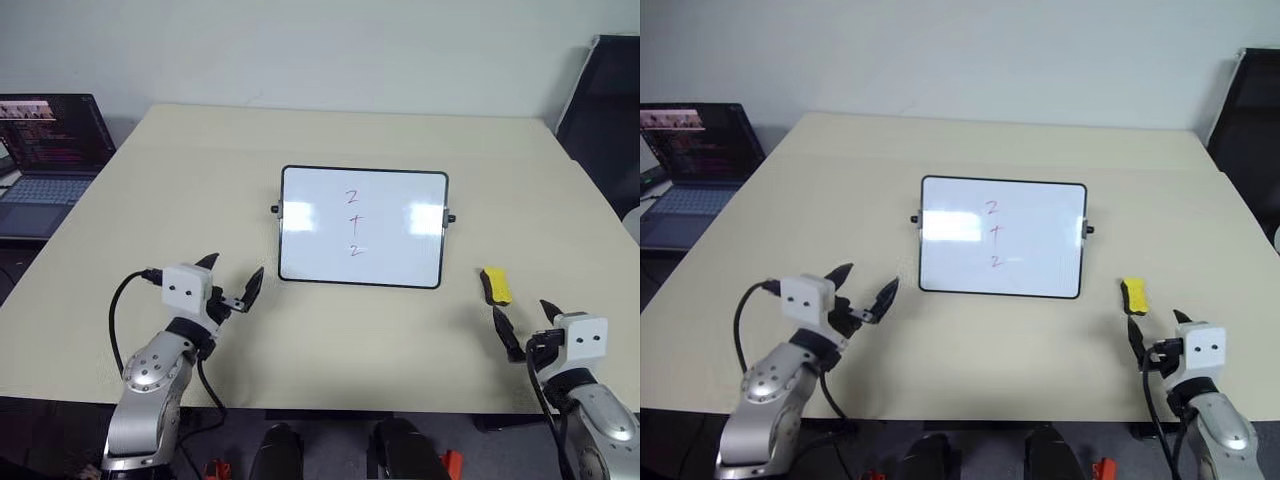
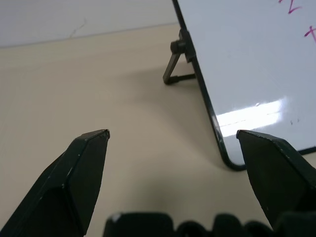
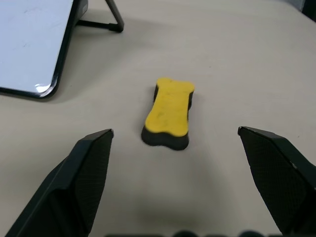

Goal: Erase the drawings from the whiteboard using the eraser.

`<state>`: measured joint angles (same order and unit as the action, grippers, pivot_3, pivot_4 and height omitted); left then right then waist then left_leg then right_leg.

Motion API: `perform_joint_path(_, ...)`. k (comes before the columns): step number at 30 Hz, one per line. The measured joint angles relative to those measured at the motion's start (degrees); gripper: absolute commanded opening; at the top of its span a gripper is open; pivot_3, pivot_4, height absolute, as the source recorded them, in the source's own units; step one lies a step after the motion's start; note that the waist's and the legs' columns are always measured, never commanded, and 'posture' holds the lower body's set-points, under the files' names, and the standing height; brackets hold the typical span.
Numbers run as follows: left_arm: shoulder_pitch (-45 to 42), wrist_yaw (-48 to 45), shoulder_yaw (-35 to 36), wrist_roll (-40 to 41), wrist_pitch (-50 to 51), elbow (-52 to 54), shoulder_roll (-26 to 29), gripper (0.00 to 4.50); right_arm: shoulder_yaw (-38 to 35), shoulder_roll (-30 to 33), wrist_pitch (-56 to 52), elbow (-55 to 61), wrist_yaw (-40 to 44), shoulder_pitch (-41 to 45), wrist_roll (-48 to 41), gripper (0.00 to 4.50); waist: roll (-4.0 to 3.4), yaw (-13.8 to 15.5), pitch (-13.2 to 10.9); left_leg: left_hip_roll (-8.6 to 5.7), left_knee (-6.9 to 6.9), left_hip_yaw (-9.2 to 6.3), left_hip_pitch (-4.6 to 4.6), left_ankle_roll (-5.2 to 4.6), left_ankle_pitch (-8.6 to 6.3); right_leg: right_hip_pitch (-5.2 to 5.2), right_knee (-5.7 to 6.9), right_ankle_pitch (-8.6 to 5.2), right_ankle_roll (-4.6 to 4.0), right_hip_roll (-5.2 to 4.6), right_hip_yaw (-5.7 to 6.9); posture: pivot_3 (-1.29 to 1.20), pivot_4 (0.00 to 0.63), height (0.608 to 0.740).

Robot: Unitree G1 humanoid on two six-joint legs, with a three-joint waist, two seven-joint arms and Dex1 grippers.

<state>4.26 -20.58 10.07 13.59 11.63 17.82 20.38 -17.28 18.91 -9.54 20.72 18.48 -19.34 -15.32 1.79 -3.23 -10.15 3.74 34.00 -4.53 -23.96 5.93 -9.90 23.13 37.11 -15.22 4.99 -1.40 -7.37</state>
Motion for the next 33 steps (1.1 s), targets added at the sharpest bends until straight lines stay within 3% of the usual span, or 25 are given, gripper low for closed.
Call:
perform_joint_path(7, -4.60, -3.22, -3.12, 0.40, -0.98, -1.88, 0.01, 4.50, 0.28, -1.61, -1.95, 1.86, -3.85, 2.78, 0.70, 4.43, 0.00, 0.01, 0.02, -0.01, 0.06, 0.00, 0.01, 0.00, 0.01, 0.00, 0.03, 0.01, -0.02, 0.00, -0.02, 0.00, 0.150, 0.740)
perform_joint_path(14, -9.82, -11.62, -2.92, 5.19, 0.73, -2.47, 6.28, 4.50, 1.70, -2.10, -13.68, 10.97, -8.74, 8.76, -0.04, 4.43, -0.04, -0.02, 0.04, 0.04, -0.05, -0.03, -0.02, -0.01, 0.01, 0.06, 0.06, 0.01, -0.02, 0.07, 0.03, 0.00, 0.150, 0.740)
perform_joint_path(18, -20.67, -26.46, -4.22, 11.31, 2.49, -3.33, 15.07, 4.50, 1.26, -1.34, -22.52, 12.76, -10.44, 14.64, -2.61, 4.43, 0.04, 0.42, 0.02, -0.01, 0.02, -0.04, -0.07, 0.00, 0.01, 0.02, 0.01, 0.02, -0.03, 0.04, 0.01, 0.00, 0.150, 0.740)
perform_joint_path(21, -28.82, -35.48, -5.77, 14.00, 4.20, -7.63, 18.68, 4.50, 0.73, -1.47, -30.27, 14.23, -12.96, 16.77, -4.23, 4.43, 0.01, 0.38, 0.05, 0.00, -0.03, -0.05, -0.11, -0.01, 0.01, 0.04, -0.01, 0.01, -0.02, 0.06, 0.04, 0.00, 0.150, 0.740)
perform_joint_path(28, -42.11, -51.86, -13.95, 15.82, 7.07, -15.41, 18.53, 4.50, -2.95, 0.72, -46.26, 14.36, -16.15, 22.22, -6.37, 4.43, -0.03, -0.02, 0.03, 0.01, -0.06, -0.16, -0.28, -0.03, 0.01, 0.10, 0.04, 0.01, 0.00, 0.11, 0.11, 0.00, 0.150, 0.740)
perform_joint_path(33, -47.01, -53.21, -15.42, 15.23, 6.30, -19.24, 14.77, 4.50, -3.43, 2.19, -47.60, 11.79, -15.82, 23.69, -6.13, 4.43, -0.03, -0.12, 0.02, 0.01, -0.03, -0.17, -0.27, -0.04, 0.02, 0.10, 0.08, -0.03, 0.11, 0.13, 0.07, 0.00, 0.150, 0.740)
